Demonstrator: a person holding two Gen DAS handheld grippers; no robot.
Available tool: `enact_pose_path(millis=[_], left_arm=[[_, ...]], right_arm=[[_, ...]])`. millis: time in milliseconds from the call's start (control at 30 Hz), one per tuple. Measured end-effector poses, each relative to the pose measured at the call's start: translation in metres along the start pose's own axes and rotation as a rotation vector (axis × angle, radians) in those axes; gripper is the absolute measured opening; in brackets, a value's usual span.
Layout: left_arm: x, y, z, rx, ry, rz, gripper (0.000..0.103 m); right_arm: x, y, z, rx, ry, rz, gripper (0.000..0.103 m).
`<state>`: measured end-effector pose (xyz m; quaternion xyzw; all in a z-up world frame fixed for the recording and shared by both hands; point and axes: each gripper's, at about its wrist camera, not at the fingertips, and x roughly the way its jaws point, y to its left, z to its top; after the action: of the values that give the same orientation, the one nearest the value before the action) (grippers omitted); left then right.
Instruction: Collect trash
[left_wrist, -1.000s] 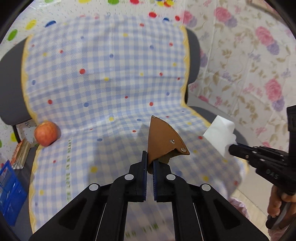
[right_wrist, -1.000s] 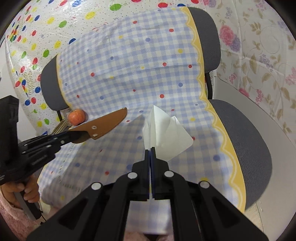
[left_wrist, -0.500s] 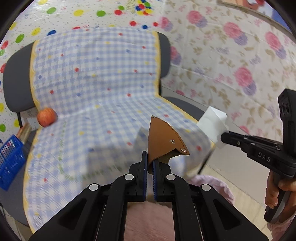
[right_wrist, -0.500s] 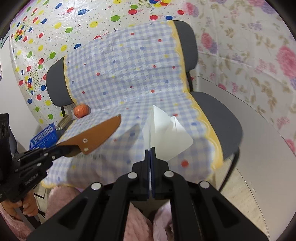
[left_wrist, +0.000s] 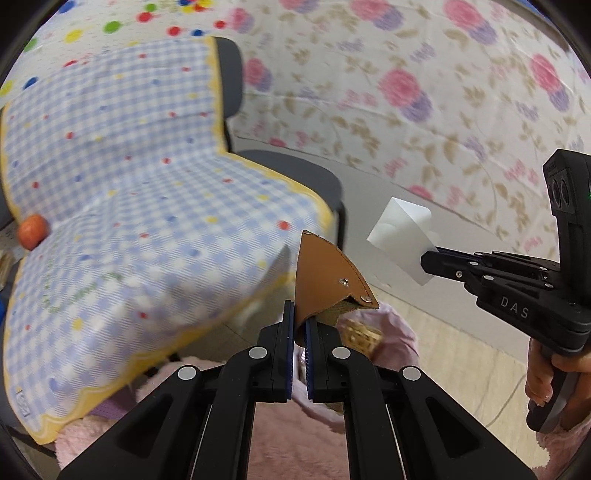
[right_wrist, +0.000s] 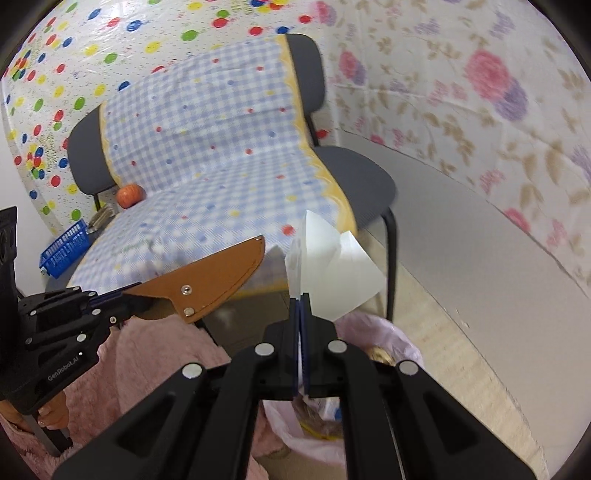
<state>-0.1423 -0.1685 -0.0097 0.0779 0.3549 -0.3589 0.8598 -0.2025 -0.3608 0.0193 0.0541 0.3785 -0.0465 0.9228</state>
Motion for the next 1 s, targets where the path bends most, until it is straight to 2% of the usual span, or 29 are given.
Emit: enact_pose_path(millis=[233,567,600,633,667,700,733,767,800,900,967,1000], left_arm=[[0.026,-0.026,-0.006,0.040,0.083,-0.038,0.005],[0.072,-0.031,0.001,0.036,0.173,-0.064,0.007],[0.077,-0.029,0.002,0.031,0.184,-0.072,0.008],[0.083,-0.028,0.003,0.025,0.200,-0.078,0.010],[0.087,-0.027,0.003,0.019,0.209,-0.078,0.018],[0.089,-0.026,0.002,0.015,0.216,-0.080,0.033],[0.090,-0.025,0.001,0.013,0.218,-0.085,0.042],[0.089,-0.024,0.000,0.015,0.216,-0.086,0.052],[0.088,-0.024,-0.001,0.020,0.215,-0.081,0.058],[0.078,-0.020,-0.001,0.025,0.199,-0.072,0.062],[0.068,-0.015,0.001,0.007,0.173,-0.058,0.074],[0.063,-0.012,0.002,-0.003,0.157,-0.049,0.076]], right_arm=[[0.007,-0.023,-0.023,0.038,0.056,-0.033,0.002],[0.048,-0.044,-0.023,0.035,0.126,-0.063,0.002],[0.054,-0.046,-0.023,0.037,0.143,-0.068,0.003],[0.060,-0.049,-0.023,0.041,0.156,-0.061,0.008],[0.064,-0.051,-0.024,0.048,0.163,-0.057,0.013],[0.067,-0.053,-0.025,0.055,0.169,-0.065,0.028],[0.068,-0.053,-0.026,0.059,0.173,-0.074,0.041],[0.068,-0.053,-0.027,0.059,0.173,-0.074,0.043],[0.066,-0.053,-0.027,0.059,0.172,-0.077,0.043],[0.054,-0.055,-0.023,0.065,0.154,-0.092,0.043],[0.045,-0.056,-0.018,0.073,0.138,-0.099,0.050],[0.039,-0.055,-0.015,0.079,0.126,-0.100,0.058]])
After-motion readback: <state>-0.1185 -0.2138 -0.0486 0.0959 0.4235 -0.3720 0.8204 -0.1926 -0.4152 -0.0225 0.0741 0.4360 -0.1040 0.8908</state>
